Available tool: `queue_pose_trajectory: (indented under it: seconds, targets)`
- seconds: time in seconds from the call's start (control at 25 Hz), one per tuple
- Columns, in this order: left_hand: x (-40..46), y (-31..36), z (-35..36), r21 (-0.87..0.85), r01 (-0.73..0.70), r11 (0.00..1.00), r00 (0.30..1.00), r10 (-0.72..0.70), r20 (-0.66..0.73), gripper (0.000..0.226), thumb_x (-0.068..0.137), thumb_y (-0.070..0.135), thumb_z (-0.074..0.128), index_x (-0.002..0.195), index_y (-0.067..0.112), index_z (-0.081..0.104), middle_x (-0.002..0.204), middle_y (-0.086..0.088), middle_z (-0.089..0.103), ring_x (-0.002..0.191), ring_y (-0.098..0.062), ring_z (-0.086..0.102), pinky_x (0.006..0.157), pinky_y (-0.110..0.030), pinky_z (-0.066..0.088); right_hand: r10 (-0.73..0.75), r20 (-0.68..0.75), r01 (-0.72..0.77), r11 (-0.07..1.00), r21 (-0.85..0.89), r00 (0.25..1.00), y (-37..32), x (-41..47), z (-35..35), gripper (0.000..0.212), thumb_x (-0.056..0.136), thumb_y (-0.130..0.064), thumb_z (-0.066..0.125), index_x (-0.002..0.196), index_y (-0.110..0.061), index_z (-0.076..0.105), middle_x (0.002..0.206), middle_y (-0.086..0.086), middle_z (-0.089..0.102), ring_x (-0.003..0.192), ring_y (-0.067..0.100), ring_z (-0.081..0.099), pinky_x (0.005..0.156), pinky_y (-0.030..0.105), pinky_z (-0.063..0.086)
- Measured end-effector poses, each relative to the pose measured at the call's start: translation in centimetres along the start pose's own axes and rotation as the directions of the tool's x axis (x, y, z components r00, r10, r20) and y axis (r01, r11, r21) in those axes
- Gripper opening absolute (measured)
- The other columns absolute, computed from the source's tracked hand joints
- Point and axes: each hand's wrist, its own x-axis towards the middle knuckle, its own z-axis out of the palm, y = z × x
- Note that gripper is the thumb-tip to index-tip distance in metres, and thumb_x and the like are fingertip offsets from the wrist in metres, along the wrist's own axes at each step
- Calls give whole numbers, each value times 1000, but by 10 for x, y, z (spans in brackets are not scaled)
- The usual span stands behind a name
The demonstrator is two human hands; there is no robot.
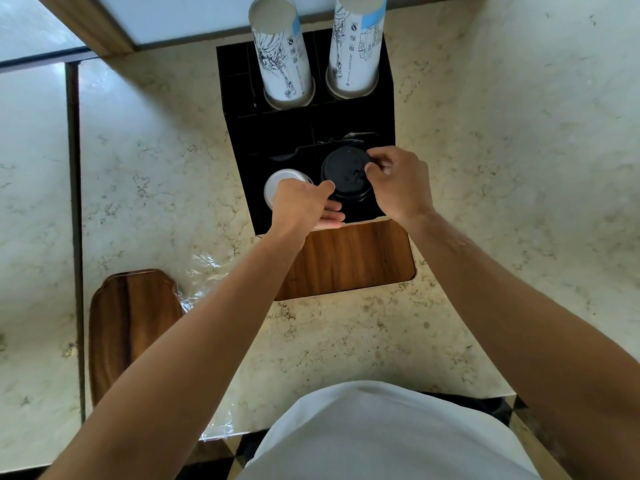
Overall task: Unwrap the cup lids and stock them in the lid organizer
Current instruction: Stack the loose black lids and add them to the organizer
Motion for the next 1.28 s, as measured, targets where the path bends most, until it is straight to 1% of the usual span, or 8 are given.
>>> queue_pose_trajectory:
  seconds: [0.16, 0.28, 0.52, 0.64, 0.76, 0.88, 1.12, 1.28]
  targets:
    - [4, 0, 0, 97, 21, 995, 997, -28, 70, 21, 103, 12, 54, 114, -2, 66, 103, -20, 76, 70, -20, 77, 52, -25, 59, 7, 23, -6, 998, -56, 1000, 4, 1, 3, 32, 103, -19, 58, 132, -11, 68, 125, 5, 74, 116, 18, 70, 94, 16, 46]
    - [5, -4, 0, 85, -5, 996, 1000, 6, -10, 23, 100, 20, 64, 104, -3, 68, 91, -18, 78, 71, -25, 78, 57, -34, 63, 7, 35, -4, 997, -74, 999, 4, 2, 5, 35, 105, -19, 56, 137, -9, 64, 131, 7, 72, 120, 20, 68, 93, 15, 43]
    - [4, -3, 4, 84, -4, 996, 999, 7, -38, 26, 100, 23, 66, 100, -3, 70, 85, -16, 78, 69, -26, 78, 56, -33, 63, 29, 21, -28, 998, -53, 999, 4, 1, 8, 36, 106, -18, 53, 141, -9, 60, 134, 8, 69, 123, 21, 66, 88, 8, 39]
    - [2, -3, 3, 93, -12, 996, 999, 15, -35, 27, 100, 23, 66, 102, -3, 69, 87, -16, 78, 69, -26, 78, 56, -33, 63, 33, 23, -33, 999, -22, 999, 6, -1, 9, 36, 106, -18, 53, 140, -9, 60, 133, 8, 69, 123, 21, 66, 74, -7, 36]
    - [0, -5, 2, 113, -29, 993, 999, 34, -41, 27, 99, 24, 66, 103, -3, 69, 86, -14, 78, 68, -24, 78, 53, -31, 61, 37, 31, -38, 999, 20, 999, 9, -3, 7, 36, 106, -17, 52, 141, -8, 58, 134, 9, 68, 124, 22, 65, 70, -12, 34]
    - [-5, -5, 1, 107, -49, 993, 997, 56, -62, 25, 99, 24, 67, 100, -1, 69, 84, -14, 78, 67, -23, 78, 54, -32, 62, 59, 45, -61, 997, 49, 997, 9, -7, 6, 38, 107, -19, 50, 143, -9, 54, 139, 9, 66, 126, 22, 63, 71, -8, 37]
    - [-16, -10, -8, 114, -121, 986, 990, 129, -61, 28, 101, 23, 62, 98, -4, 67, 91, -16, 76, 74, -26, 76, 71, -45, 65, 45, 40, -48, 995, 89, 998, 3, -22, -2, 42, 107, -20, 49, 148, -9, 49, 149, 10, 58, 137, 23, 56, 112, 30, 46]
    - [-27, -23, -28, 108, -155, 982, 986, 160, -39, 21, 103, 21, 58, 106, 4, 69, 92, -7, 74, 78, -23, 75, 71, -39, 64, 26, -13, -26, 999, 47, 1000, 1, -42, -1, 43, 102, -18, 56, 144, -13, 52, 146, 9, 55, 131, 21, 57, 109, 34, 50]
